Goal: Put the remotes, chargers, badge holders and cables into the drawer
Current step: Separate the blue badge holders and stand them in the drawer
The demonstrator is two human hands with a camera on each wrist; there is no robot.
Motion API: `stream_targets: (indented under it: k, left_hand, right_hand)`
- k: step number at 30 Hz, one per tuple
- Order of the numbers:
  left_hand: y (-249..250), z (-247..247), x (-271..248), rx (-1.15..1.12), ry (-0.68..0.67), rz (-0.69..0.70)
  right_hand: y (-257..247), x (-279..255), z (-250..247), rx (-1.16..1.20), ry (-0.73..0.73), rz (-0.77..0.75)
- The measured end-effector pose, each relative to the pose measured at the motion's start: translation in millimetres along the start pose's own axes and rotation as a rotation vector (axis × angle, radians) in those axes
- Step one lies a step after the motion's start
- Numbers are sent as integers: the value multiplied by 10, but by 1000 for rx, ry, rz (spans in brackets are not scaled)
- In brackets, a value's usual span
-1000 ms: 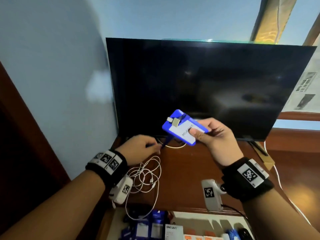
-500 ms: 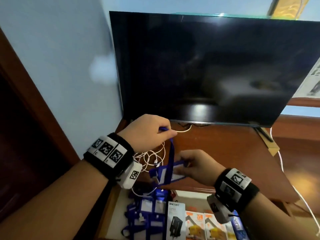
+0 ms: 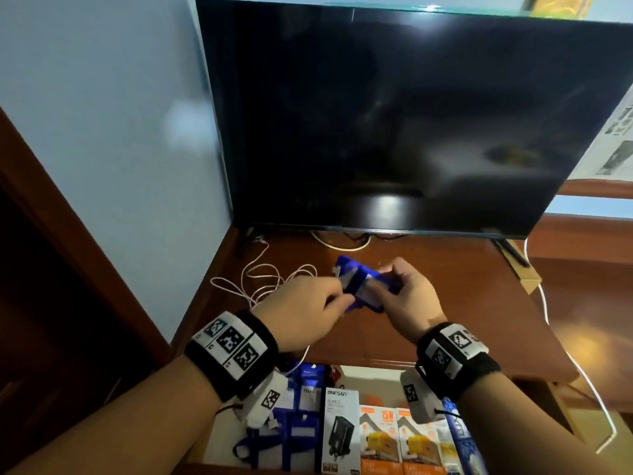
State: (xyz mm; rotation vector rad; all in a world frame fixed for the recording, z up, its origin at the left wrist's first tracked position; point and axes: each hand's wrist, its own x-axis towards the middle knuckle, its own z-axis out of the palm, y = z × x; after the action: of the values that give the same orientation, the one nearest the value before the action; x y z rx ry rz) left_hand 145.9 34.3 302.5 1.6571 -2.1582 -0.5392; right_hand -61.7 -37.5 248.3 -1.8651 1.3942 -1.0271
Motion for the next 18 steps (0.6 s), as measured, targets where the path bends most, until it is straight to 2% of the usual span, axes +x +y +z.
stream_targets:
  k: [3, 5, 7, 9, 12, 13, 15, 18]
  left_hand:
    - [10, -211, 93, 83, 95, 30]
    - [-93, -276, 166, 61, 72, -6]
    - [-244, -254, 218, 6, 12, -73]
    - [-405, -150, 222, -170, -71, -137]
    - [-572, 146, 118, -749, -175, -275]
    - [-594, 259, 74, -938, -164, -343]
    - [-553, 467, 10, -1178, -73, -449]
    - [-472, 714, -16, -1305, 98, -526]
  right_hand:
    - [-4, -120, 44, -64, -274, -70]
    - [-125, -203, 39, 3, -454, -105]
    - [-231, -250, 6, 148, -542, -85]
    - [-248, -250, -6, 284, -510, -52]
    - [-166, -254, 49, 425, -403, -12]
    - [-141, -266, 82, 464, -377, 12]
    - [-58, -291, 170, 539, -330, 82]
    - [32, -348, 305, 572, -262, 192]
